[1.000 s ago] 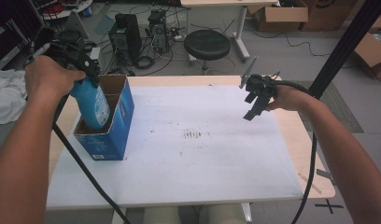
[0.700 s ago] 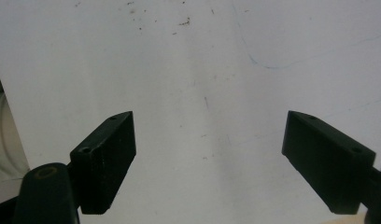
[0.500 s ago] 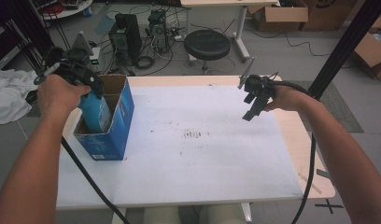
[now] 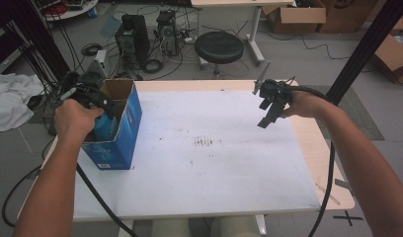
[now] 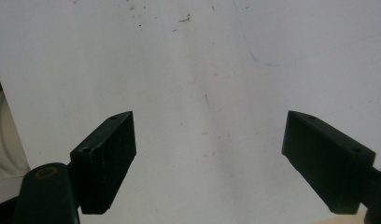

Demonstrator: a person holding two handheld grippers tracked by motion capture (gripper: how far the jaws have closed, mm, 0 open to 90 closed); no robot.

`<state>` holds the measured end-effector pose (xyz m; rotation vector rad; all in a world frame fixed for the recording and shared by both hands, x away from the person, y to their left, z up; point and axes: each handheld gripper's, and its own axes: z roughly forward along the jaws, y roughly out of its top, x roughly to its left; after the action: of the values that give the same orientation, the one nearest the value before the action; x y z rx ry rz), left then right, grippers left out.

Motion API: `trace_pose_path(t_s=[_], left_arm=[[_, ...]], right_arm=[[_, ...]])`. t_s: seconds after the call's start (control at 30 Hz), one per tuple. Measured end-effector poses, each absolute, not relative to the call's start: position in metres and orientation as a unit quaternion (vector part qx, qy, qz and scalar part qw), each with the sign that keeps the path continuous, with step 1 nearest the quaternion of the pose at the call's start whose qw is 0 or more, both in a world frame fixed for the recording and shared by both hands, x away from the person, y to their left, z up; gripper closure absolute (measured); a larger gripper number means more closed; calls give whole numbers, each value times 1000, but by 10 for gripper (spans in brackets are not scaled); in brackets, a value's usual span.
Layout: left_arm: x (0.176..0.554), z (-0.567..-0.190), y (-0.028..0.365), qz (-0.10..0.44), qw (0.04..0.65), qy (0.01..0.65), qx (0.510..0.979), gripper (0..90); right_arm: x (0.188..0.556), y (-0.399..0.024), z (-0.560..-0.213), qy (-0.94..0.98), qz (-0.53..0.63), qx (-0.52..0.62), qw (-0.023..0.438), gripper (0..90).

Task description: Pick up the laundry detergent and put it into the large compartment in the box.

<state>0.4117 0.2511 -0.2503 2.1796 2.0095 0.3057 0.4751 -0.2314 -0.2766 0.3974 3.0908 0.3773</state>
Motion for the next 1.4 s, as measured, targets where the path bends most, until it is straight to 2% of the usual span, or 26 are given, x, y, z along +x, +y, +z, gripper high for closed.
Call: trace_pose_path(t_s=[0.63, 1.07, 1.4], left_arm=[[416, -283, 251, 85, 58, 665, 740, 379], [417, -284, 254, 78, 63, 672, 734, 375], [414, -281, 260, 77, 88, 680, 724, 354]], right_arm=[[475, -229, -279, 986, 115, 125, -2, 172], [474, -229, -279, 985, 116, 125, -3, 173], [473, -229, -282, 986, 112, 123, -5, 173]])
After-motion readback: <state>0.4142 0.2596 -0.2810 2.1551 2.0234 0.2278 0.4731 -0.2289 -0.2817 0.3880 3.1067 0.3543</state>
